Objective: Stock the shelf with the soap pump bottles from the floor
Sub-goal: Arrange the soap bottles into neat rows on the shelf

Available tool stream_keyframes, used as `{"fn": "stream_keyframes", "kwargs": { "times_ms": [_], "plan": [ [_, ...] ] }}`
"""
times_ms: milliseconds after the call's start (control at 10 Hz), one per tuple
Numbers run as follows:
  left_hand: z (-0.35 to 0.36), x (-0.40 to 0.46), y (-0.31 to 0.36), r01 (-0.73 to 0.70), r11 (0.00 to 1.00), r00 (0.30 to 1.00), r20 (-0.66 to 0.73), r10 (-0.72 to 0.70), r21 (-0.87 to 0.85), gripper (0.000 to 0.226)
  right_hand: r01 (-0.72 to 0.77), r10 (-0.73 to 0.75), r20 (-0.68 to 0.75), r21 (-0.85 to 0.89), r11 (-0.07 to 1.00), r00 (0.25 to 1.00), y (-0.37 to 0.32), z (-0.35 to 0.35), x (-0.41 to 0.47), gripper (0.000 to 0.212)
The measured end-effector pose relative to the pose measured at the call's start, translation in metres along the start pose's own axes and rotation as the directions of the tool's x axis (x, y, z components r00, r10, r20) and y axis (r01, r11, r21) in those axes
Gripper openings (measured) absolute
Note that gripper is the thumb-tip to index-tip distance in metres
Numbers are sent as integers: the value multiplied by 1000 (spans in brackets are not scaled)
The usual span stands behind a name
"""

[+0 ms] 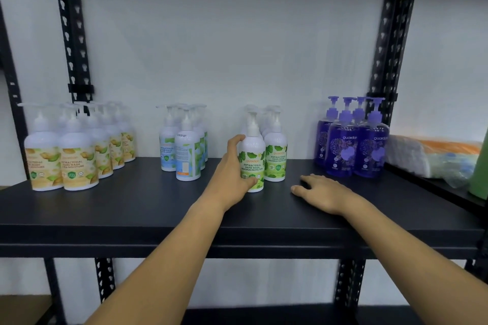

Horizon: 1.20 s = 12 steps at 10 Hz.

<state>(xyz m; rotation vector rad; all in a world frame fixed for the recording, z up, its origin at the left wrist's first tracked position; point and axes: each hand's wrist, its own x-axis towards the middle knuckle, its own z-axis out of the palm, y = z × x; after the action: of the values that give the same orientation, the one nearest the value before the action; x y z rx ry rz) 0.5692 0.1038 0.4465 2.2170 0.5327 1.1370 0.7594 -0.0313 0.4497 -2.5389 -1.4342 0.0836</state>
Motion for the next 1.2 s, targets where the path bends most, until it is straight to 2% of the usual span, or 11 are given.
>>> {"fn": "stream_keyframes", "kwargs": {
  "times_ms": [1200],
  "plan": [
    [-1, 0, -2, 14, 1000, 1000, 20, -14, 10, 92, 5, -5, -4, 3, 1000, 1000, 1, 2, 5, 72]
  ]
}}
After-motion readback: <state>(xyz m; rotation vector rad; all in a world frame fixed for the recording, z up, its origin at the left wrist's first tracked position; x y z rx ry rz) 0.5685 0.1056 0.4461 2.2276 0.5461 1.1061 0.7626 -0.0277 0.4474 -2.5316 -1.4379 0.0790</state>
